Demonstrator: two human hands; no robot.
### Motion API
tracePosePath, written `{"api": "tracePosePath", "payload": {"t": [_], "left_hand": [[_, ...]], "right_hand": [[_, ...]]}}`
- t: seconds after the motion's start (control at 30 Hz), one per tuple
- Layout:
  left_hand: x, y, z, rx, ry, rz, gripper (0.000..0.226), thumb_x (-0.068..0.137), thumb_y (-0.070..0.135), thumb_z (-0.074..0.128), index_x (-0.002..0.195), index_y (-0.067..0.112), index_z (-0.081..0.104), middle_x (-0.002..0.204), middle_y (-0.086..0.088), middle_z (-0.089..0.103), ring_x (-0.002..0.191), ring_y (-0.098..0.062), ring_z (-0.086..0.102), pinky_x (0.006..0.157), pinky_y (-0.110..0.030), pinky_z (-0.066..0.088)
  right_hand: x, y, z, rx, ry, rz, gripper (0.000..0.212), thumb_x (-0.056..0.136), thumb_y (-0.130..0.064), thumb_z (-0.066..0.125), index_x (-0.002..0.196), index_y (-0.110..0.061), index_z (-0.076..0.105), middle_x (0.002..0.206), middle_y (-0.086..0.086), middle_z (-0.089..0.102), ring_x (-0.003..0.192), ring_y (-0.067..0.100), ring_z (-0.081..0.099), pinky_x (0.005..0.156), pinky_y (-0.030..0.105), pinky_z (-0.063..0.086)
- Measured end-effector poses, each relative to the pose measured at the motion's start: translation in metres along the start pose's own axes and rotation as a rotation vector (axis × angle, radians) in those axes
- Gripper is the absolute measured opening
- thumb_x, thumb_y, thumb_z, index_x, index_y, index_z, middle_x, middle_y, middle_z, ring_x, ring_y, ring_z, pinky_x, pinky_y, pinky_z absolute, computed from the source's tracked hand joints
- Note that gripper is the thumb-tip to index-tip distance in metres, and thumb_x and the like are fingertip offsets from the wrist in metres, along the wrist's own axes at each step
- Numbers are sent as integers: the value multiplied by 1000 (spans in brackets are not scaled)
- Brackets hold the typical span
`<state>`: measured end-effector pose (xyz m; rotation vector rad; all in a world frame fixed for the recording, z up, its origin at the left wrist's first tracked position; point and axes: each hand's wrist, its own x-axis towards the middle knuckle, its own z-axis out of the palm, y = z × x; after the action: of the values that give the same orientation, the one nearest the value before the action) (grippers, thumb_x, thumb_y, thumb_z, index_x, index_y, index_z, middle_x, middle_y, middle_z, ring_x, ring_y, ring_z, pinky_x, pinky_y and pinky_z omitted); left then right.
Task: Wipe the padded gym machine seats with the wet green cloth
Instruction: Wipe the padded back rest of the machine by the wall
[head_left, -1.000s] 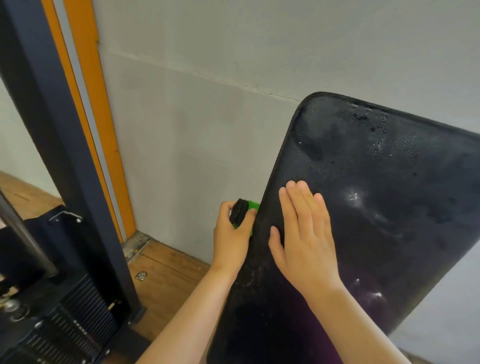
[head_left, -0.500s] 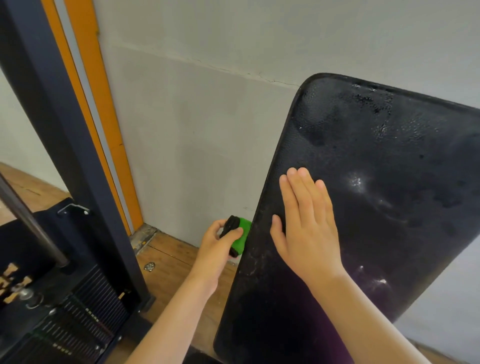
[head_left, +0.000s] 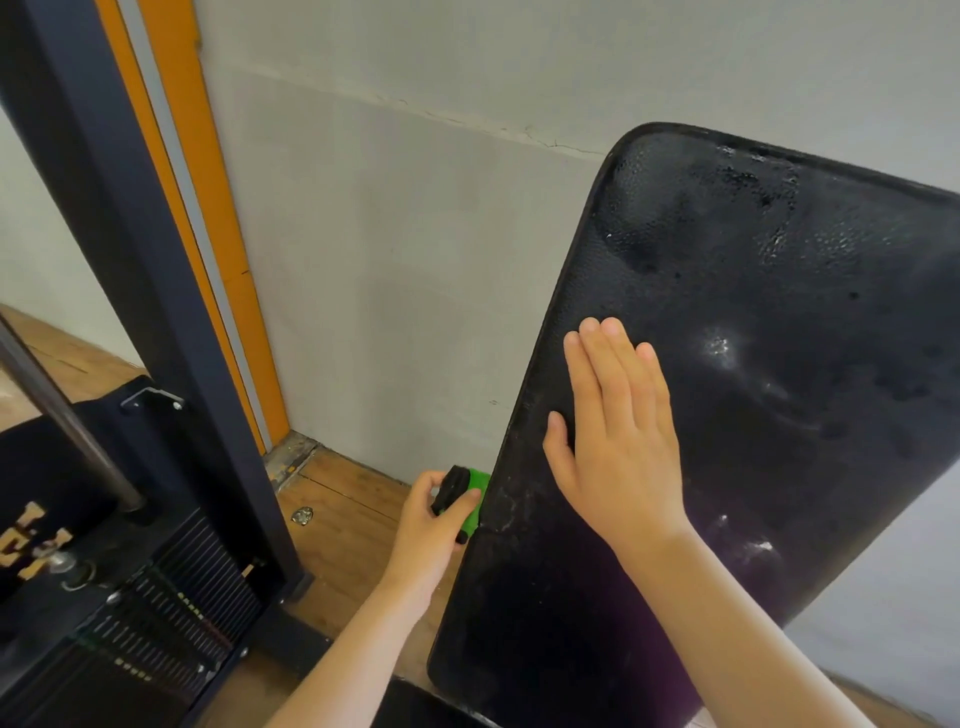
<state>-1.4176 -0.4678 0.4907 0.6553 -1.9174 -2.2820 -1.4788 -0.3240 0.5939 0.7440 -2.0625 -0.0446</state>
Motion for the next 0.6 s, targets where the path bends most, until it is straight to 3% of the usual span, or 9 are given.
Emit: {"api": "tracePosePath", "payload": {"t": [0.13,0.27,0.43,0.6], "left_hand": [[3,-16,-6,-18,8,-47,16,92,15,61,107,9,59,100,-9,65,84,-13,64,56,-15,48],[12,3,0,-44,5,5,19,90,16,64,107,8,62,95,-5,68,78,-5,66,61,-15,51],[17,36,12,-131,-13,79,18,90,19,65,108,17,62,97,-3,69,88,-14,66,75,-29,53],[14,21,14,-99,-22,77,15,96,18,57,109,12,58,91,-1,64,66,2,64,52,-15,49]], "right_hand": [[0,0,1,0,-11,-6,58,97,-24,39,147,2,25,151,17,25,143,31,22,122,42,9],[0,0,2,-2,-5,-11,58,97,-24,40,147,2,25,151,17,24,143,31,22,121,43,11],[1,-1,2,13,5,-5,57,97,-23,41,146,3,26,151,17,25,143,31,23,121,43,12],[0,-2,3,5,2,2,58,96,-22,43,146,3,26,151,17,24,143,31,21,122,42,10]]}}
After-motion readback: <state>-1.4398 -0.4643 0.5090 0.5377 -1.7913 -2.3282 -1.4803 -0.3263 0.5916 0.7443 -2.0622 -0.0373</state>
